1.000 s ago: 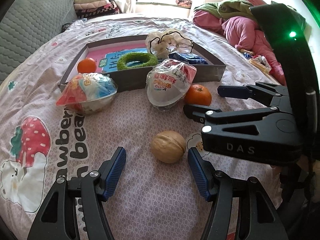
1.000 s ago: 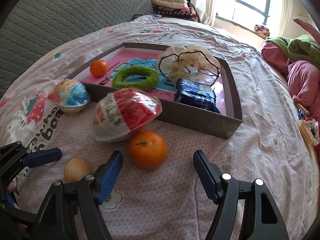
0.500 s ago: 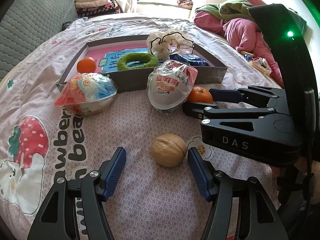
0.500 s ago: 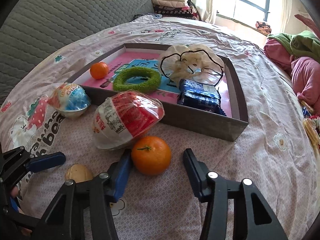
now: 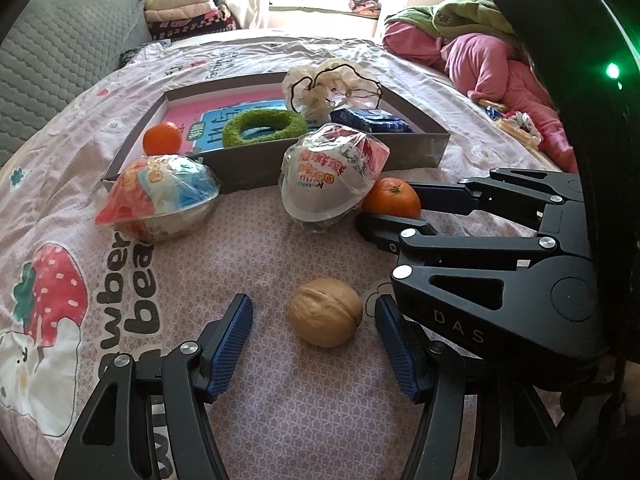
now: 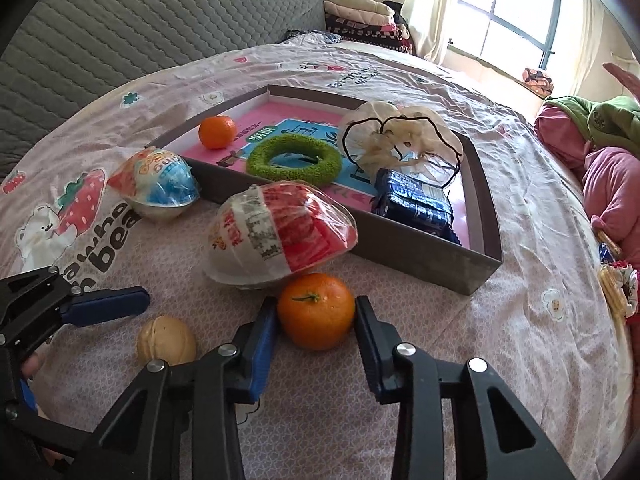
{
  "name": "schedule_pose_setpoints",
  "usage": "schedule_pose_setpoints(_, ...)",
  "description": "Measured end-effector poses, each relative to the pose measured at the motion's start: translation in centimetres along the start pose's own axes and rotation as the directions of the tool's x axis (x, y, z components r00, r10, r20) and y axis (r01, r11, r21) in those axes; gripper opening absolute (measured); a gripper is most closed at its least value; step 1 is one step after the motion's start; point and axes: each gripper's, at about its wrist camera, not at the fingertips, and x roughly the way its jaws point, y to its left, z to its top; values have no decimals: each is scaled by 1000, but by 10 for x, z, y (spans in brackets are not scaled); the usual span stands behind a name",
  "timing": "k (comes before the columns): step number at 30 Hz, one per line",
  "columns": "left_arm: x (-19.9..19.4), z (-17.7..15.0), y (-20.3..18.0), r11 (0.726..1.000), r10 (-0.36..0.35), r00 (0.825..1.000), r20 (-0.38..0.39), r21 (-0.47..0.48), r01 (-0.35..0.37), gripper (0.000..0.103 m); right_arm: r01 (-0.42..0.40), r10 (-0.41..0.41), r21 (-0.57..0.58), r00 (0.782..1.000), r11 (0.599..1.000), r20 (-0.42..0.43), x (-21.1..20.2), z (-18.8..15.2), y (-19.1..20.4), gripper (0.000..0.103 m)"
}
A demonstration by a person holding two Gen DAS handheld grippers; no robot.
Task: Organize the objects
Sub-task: 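Close right gripper on the mandarin while left gripper closes on the walnut, then lift the mandarin with right gripper while left gripper lifts the walnut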
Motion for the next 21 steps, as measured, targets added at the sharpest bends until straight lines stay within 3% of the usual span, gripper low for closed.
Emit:
schedule_pose_setpoints(7,1,-1,3,1000,-11,1000,1,-8,11,55,-44,45,48,999,998,-12,-4,-4,-8,38)
schedule_pose_setpoints(17,-1,-1,4,1000,-24,1000,12,-7,24,35,-74,76,94,997,993,-20,-7,-8,-15,38)
schedule_pose_setpoints(21,-4,0,5,1000,-28,1000,13,-14,28,34,-81,83,108,996,991,-17,-10,-8,-17,38)
